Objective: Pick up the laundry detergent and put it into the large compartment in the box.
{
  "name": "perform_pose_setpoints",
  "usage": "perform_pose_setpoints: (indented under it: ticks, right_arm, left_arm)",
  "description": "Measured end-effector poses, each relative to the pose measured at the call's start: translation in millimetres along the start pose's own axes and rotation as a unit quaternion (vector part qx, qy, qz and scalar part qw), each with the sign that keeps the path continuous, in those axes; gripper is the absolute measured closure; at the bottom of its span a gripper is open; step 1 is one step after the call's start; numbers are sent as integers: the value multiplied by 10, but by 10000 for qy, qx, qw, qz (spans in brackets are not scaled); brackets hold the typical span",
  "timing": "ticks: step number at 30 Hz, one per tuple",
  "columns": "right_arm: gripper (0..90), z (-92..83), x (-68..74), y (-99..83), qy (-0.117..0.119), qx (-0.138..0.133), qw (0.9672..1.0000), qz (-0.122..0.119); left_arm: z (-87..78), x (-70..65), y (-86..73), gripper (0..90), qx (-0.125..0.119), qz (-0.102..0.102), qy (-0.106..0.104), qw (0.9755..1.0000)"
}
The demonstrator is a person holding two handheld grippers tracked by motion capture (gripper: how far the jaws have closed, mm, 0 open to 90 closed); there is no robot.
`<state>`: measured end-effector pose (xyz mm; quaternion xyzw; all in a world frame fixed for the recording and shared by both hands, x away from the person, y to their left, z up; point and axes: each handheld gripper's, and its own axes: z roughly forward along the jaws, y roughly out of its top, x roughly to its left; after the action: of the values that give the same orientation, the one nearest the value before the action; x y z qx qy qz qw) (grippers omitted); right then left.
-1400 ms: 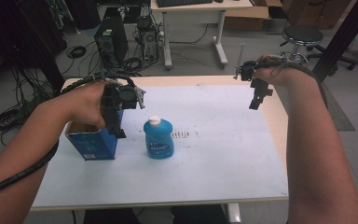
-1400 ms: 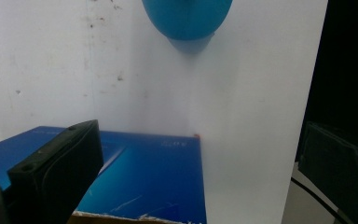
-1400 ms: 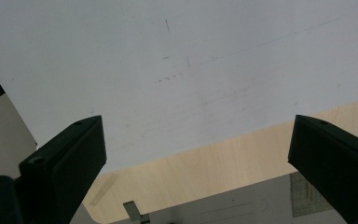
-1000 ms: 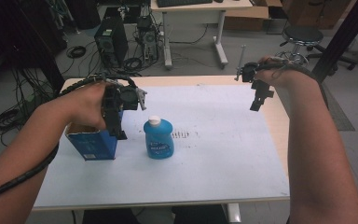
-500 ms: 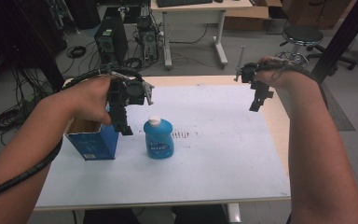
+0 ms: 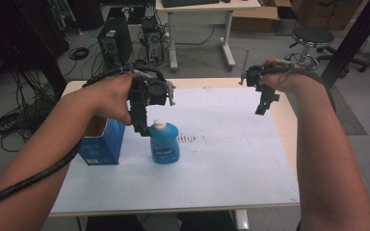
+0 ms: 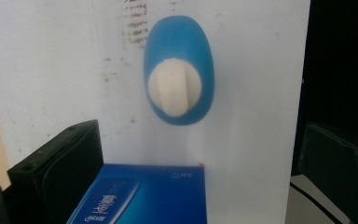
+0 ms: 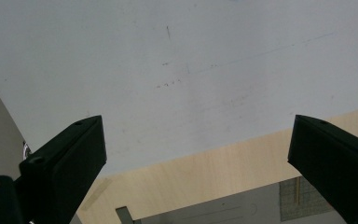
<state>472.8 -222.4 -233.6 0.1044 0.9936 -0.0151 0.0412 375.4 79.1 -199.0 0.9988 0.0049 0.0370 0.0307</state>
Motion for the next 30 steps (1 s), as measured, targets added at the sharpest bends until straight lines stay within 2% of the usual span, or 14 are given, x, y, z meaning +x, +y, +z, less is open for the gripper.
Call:
perform_pose_setpoints:
  ticks: [18, 30]
  right_arm:
    - [39, 69, -14, -14, 14, 24, 10000, 37]
    - [38, 82, -6, 27, 18, 32, 10000, -18]
  left_arm:
    - [234, 61, 114, 2, 95, -2, -142, 9999]
    - [390, 67, 139, 2, 121, 29, -134, 9998]
